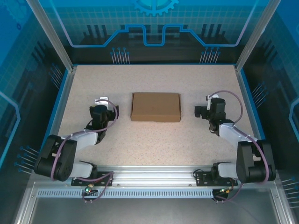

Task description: Fold the paper box

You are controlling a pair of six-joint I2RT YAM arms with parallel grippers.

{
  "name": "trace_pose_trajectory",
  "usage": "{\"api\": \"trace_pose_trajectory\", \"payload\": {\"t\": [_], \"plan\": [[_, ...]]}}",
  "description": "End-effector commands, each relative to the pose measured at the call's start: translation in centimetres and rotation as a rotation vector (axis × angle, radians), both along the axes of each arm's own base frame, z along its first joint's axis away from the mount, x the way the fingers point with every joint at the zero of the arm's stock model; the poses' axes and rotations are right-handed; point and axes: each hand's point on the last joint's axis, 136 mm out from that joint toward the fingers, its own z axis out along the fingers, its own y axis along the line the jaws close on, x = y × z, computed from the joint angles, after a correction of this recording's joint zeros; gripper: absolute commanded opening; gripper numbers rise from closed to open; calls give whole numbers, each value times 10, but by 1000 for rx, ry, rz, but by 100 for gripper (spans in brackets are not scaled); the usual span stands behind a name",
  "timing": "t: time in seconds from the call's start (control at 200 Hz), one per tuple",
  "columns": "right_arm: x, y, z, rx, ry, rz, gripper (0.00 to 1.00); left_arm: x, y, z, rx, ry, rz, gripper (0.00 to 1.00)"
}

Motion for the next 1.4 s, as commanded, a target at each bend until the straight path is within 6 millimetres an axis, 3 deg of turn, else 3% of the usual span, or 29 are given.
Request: {"api": "trace_pose_trajectory", "payload": {"t": [0.0, 0.08, 0.31, 0.34, 0.445, 0.575, 0.64, 0.78, 1.396], "plan": [[10, 0, 6, 1, -56, 18, 100, 17, -5, 17, 24, -92, -52, 99], [15, 2, 12, -10, -99, 30, 100, 24, 1, 11, 40, -112, -36, 99], [23, 11, 29, -49, -251, 103, 100, 25, 10, -3, -135, -70, -87, 99], [24, 13, 29, -37, -248, 111, 100, 24, 8, -10, -147, -74, -112, 99], [28, 28, 28, -6, -291, 184, 100, 25, 3, -6, -144, -95, -152, 99], [28, 42, 8, -29, -304, 247, 100, 24, 3, -7, -145, -91, -149, 99], [29, 44, 8, -34, -291, 254, 100, 24, 4, -6, -145, -94, -149, 99], [33, 34, 6, 1, -273, 219, 100, 24, 4, -7, -145, -92, -148, 99], [33, 34, 6, 0, -273, 219, 100, 24, 4, -7, -144, -93, -148, 99]]}}
